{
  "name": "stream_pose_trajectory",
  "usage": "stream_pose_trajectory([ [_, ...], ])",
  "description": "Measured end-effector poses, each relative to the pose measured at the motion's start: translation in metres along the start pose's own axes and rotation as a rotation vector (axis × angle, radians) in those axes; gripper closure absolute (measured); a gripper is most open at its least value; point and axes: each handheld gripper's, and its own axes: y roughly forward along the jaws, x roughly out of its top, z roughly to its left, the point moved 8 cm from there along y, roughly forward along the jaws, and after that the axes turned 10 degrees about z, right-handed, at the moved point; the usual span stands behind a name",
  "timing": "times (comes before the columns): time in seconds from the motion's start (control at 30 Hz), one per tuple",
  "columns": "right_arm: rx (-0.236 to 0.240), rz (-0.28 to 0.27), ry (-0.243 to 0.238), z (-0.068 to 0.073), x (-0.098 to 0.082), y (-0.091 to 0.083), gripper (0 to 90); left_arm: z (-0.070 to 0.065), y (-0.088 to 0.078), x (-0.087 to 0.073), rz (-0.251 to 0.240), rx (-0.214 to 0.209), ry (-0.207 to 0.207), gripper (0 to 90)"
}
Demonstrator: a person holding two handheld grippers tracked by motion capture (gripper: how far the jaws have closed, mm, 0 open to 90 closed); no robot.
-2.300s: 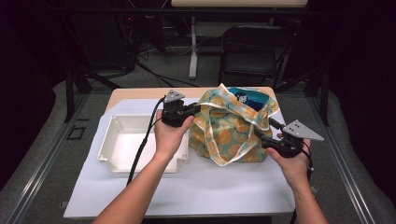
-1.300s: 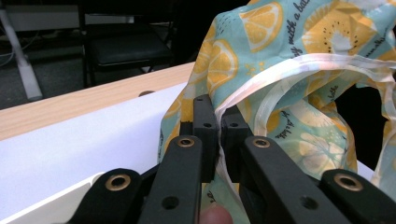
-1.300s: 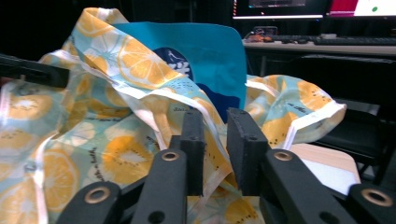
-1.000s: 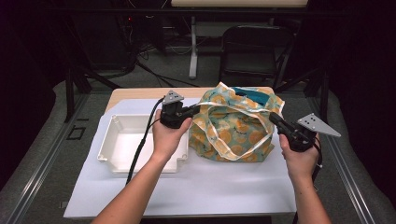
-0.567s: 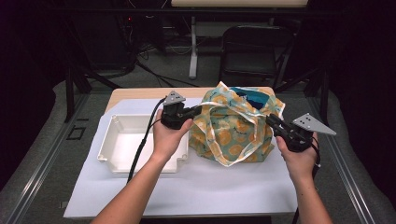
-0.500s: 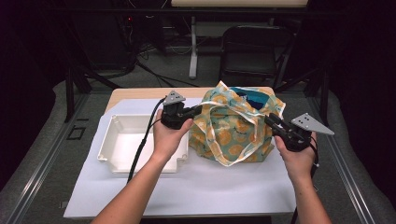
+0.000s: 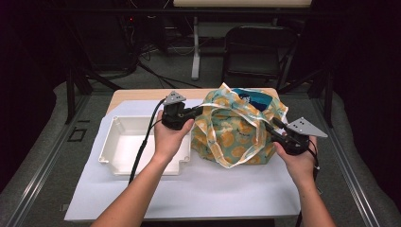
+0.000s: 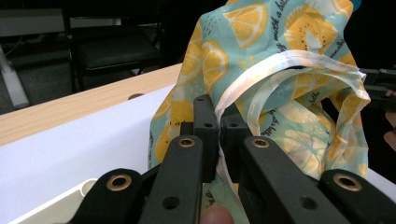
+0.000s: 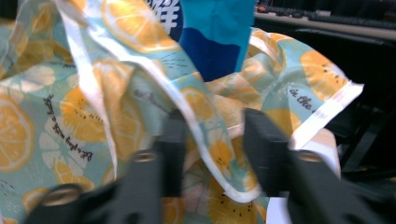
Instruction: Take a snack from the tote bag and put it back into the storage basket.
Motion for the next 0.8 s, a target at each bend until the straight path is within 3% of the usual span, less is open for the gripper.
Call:
stream_pose_trajectory([
  [0.1, 0.013, -0.021, 0.041, -0.002, 0.003, -0.003, 89.6, 0.001, 0.000, 0.000, 0.001, 0.001, 0.002, 88.8],
  [0.17, 0.014, -0.052, 0.070, -0.006, 0.007, -0.008, 90.0, 0.001, 0.000, 0.000, 0.001, 0.002, 0.004, 88.9],
  [0.3, 0.013, -0.094, 0.082, -0.011, 0.020, -0.017, 90.0, -0.001, 0.001, -0.001, 0.003, 0.001, 0.004, 88.9],
  [0.37, 0.021, -0.120, 0.098, -0.013, 0.034, -0.020, 90.0, -0.002, 0.002, 0.000, -0.006, -0.003, -0.002, 88.9],
  [0.47, 0.011, -0.148, 0.079, -0.014, 0.056, -0.021, 90.0, -0.003, 0.004, 0.003, -0.014, -0.003, -0.012, 88.8],
  [0.6, -0.009, -0.166, 0.061, -0.021, 0.088, -0.016, 90.0, -0.004, 0.006, 0.007, -0.013, -0.009, -0.019, 88.5],
  [0.8, 0.000, -0.151, 0.068, -0.034, 0.116, -0.001, 90.0, 0.003, 0.009, 0.014, -0.040, -0.031, -0.080, 88.4],
])
